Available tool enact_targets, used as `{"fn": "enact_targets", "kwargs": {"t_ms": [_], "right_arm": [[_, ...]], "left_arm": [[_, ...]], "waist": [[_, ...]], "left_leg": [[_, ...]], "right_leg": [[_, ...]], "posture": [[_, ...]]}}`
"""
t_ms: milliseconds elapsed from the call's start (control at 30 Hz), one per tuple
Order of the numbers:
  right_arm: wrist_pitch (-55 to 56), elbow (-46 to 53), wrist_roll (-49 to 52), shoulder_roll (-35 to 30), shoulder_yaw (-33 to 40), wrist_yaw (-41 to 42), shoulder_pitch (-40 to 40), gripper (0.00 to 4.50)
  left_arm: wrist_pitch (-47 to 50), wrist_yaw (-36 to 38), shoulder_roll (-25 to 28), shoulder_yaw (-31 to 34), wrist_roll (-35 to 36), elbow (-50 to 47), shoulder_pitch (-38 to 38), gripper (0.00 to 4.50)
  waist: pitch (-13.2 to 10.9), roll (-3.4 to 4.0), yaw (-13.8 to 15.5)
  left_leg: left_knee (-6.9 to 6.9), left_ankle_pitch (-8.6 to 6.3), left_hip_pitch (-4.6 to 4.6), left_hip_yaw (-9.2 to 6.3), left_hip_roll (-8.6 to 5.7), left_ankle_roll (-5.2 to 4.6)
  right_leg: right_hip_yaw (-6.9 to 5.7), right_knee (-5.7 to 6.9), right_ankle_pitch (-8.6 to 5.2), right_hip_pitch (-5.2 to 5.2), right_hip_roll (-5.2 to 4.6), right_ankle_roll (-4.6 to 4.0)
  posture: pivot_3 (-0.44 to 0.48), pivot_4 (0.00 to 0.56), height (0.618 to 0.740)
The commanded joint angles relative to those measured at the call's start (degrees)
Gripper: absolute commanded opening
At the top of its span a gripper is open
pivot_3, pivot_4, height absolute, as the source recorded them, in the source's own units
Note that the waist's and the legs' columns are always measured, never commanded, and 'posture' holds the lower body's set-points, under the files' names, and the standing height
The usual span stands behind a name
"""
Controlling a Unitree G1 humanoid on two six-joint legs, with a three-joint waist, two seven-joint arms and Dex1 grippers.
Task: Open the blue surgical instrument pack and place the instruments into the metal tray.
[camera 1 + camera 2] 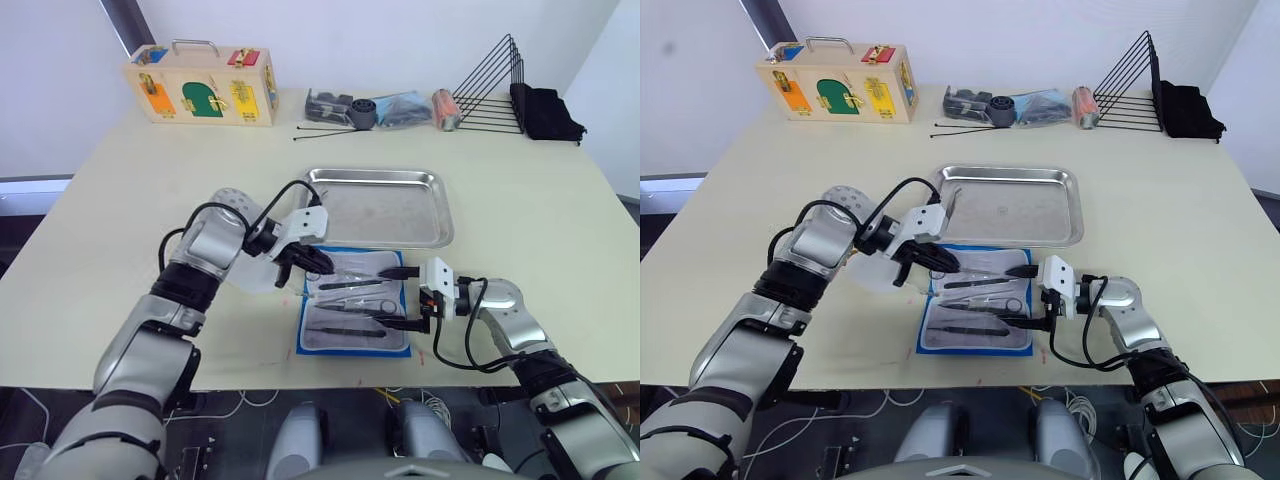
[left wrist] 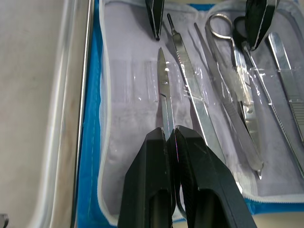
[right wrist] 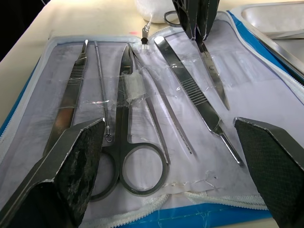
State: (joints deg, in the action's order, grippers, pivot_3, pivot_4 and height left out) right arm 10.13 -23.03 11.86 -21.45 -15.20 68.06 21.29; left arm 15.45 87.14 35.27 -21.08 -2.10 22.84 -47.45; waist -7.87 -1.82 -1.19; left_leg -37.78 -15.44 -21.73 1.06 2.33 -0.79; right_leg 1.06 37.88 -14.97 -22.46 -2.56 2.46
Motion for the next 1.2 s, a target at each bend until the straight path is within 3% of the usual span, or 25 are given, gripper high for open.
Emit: {"fn": "enact_targets", "kwargs": {"t_ms": [33, 533, 833, 1033, 1200], "right_arm": [[-2.0, -4.9, -4.2, 0.0, -2.2, -1.7, -2.6, 4.50], [-1.9, -4.7, -4.2, 0.2, -2.2, -2.1, -3.1, 4.50], [-1.9, -4.9, -4.1, 0.5, -2.3, -2.1, -2.9, 4.50], [-2.0, -4.9, -4.2, 0.6, -2.3, -1.8, -2.9, 4.50], [-2.0, -5.1, -4.1, 0.5, -2.2, -1.5, -2.8, 4.50]], "left_arm": [[1.3, 1.3, 0.8, -0.3, 0.0, -2.3, -2.6, 0.07], [3.5, 4.5, 4.6, -1.8, 0.6, -5.0, -3.7, 0.07], [4.0, 5.2, 11.1, 0.1, 2.6, -8.8, -1.1, 0.07], [7.1, 5.3, 16.4, 2.2, 7.0, -12.5, 1.1, 0.07], [14.7, 1.4, 15.3, 8.2, 13.5, -14.1, 0.7, 0.07]], "waist": [[0.0, -0.02, 0.0], [0.0, -0.02, -0.5], [0.0, -0.02, -0.7], [0.0, -0.04, -0.8], [0.0, -0.06, -0.8]], "left_leg": [[0.00, 0.00, -0.01, -0.01, 0.00, 0.00], [0.00, 0.00, -0.01, -0.03, 0.01, 0.00], [0.00, 0.00, -0.01, -0.05, 0.02, 0.00], [0.00, 0.00, -0.01, -0.07, 0.04, 0.00], [0.00, 0.00, -0.02, -0.07, 0.04, 0.00]], "right_leg": [[-0.01, 0.00, 0.00, 0.00, 0.00, 0.00], [-0.01, 0.00, 0.00, 0.00, 0.02, 0.00], [-0.01, 0.01, 0.00, -0.02, 0.02, -0.01], [-0.01, 0.02, 0.00, -0.02, 0.02, -0.01], [-0.02, 0.02, -0.01, -0.03, 0.01, -0.01]], "posture": [[0.000, 0.150, 0.740], [0.000, 0.150, 0.740], [0.000, 0.150, 0.740], [0.000, 0.150, 0.740], [0.000, 0.150, 0.740]]}}
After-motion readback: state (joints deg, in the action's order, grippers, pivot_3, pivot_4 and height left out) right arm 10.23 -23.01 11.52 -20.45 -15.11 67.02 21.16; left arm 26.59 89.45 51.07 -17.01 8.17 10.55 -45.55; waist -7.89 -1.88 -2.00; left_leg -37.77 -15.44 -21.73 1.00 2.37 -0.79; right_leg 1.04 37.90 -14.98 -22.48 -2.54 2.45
